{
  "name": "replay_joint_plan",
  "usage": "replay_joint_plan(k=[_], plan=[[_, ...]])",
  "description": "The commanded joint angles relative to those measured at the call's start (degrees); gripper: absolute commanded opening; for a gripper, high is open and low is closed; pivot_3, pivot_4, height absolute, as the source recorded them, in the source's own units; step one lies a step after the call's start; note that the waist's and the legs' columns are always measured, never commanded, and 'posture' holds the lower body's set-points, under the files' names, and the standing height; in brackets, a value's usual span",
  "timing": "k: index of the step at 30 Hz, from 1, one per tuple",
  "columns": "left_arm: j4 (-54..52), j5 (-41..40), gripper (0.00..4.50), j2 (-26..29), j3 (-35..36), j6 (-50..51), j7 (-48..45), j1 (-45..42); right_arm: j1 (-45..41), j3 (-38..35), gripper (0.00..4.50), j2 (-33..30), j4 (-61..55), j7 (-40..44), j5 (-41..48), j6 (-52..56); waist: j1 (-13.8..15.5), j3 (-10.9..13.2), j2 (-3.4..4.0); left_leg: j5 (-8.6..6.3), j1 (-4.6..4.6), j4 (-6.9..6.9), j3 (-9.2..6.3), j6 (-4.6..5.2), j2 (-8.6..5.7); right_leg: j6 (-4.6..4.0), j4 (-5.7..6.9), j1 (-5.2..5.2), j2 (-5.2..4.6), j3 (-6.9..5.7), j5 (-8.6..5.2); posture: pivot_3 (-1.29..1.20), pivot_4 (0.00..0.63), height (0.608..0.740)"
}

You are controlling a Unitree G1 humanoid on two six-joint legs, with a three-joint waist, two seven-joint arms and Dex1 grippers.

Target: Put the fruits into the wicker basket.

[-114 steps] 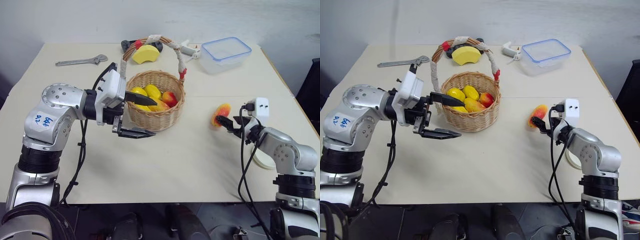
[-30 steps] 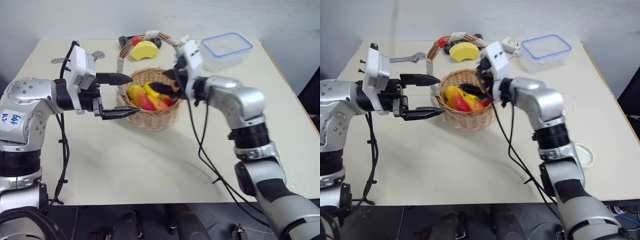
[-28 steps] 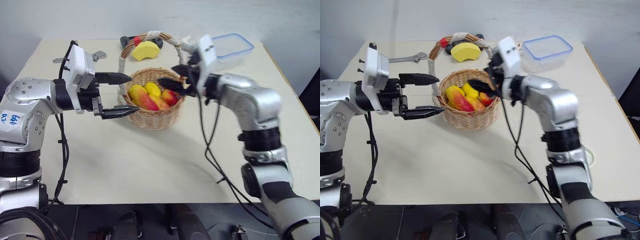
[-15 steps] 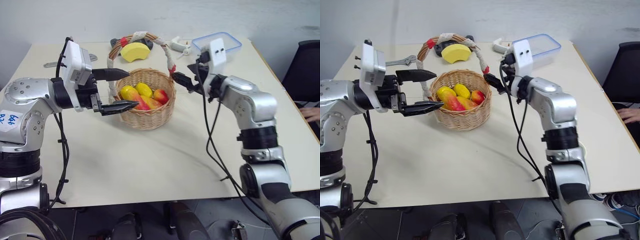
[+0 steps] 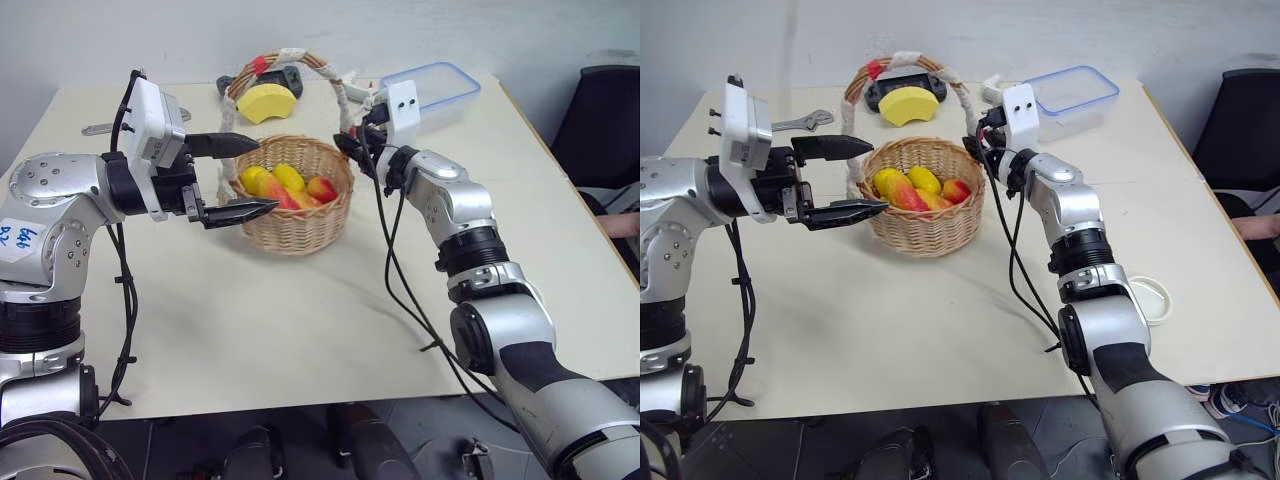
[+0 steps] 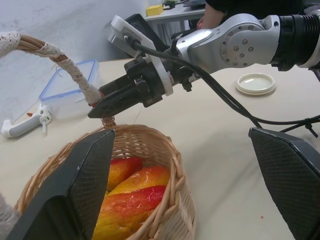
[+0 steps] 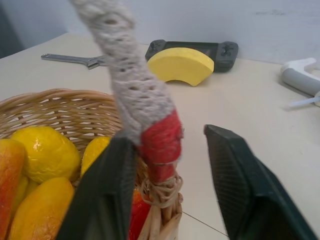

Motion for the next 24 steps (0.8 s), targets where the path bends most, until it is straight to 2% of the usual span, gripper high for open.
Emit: replay_joint_plan(k=[1,3,7,10,13,18,22,24], plan=[[-1.63,-0.86,4.50,-0.32,0.82,-0.75,0.81,-1.15,2.77,-2.45,0.68,-1.85,-8.96,2.01,2.23,-0.30,0.07,0.00,0.00,0.00,0.00,0.00,-0.02,0.00,0.01,0.00,0.01,0.00,0.00,-0.01,0.00,0.00,0.150,0.740],[-1.89,-1.08,4.50,-0.98,0.51,-0.60,1.04,-1.00,6.30,-4.01,0.27,-4.08,-15.98,2.61,3.66,1.66,0.22,0.00,0.00,0.00,-0.02,0.00,-0.05,0.00,0.01,0.00,0.00,0.00,0.00,-0.03,0.00,0.00,0.150,0.740],[-2.25,-1.60,4.50,-2.39,-0.26,-0.33,1.01,-0.96,13.11,-8.07,0.26,-10.66,-29.48,2.40,6.24,7.26,1.42,0.00,0.00,0.00,-0.07,0.01,-0.06,0.00,0.00,0.00,-0.04,-0.01,-0.02,-0.04,0.00,0.00,0.150,0.740],[-2.05,-1.89,4.50,-4.03,-1.21,-0.39,0.76,-1.19,19.42,-13.13,0.26,-18.11,-38.25,1.33,7.51,12.58,2.22,0.00,0.00,0.00,-0.08,0.01,-0.07,0.00,-0.02,0.01,-0.08,-0.01,-0.02,-0.04,0.00,0.00,0.150,0.740],[-1.03,-1.45,4.50,-5.58,-2.17,-1.37,0.36,-1.51,25.51,-16.62,0.26,-23.26,-44.10,-0.02,7.84,16.46,2.94,0.00,0.00,-0.01,-0.06,0.00,-0.07,-0.01,-0.01,0.01,-0.10,0.01,-0.01,-0.04,-0.01,0.00,0.150,0.740],[1.84,-0.17,4.50,-8.57,-3.99,-3.90,-0.21,-3.23,32.26,-21.31,0.26,-25.59,-44.32,-4.56,6.22,17.14,2.29,0.00,0.00,0.05,0.09,0.05,0.05,-0.06,-0.02,0.00,0.04,0.04,0.01,0.05,0.00,0.00,0.150,0.740],[3.67,2.23,4.50,-10.84,-5.68,-7.64,0.35,-4.23,35.61,-20.65,0.26,-25.15,-39.36,-5.25,3.18,8.23,2.00,0.00,0.01,0.26,0.17,0.01,0.00,-0.16,-0.06,-0.02,0.19,0.05,0.04,0.06,0.02,0.00,0.150,0.740],[5.10,3.56,4.50,-12.05,-6.23,-9.62,1.19,-4.57,36.72,-21.77,0.98,-24.85,-36.34,-4.91,3.60,4.95,2.07,0.00,0.00,0.35,0.19,-0.01,-0.05,-0.17,-0.09,-0.02,0.21,0.07,0.05,0.06,0.03,0.00,0.150,0.740]])
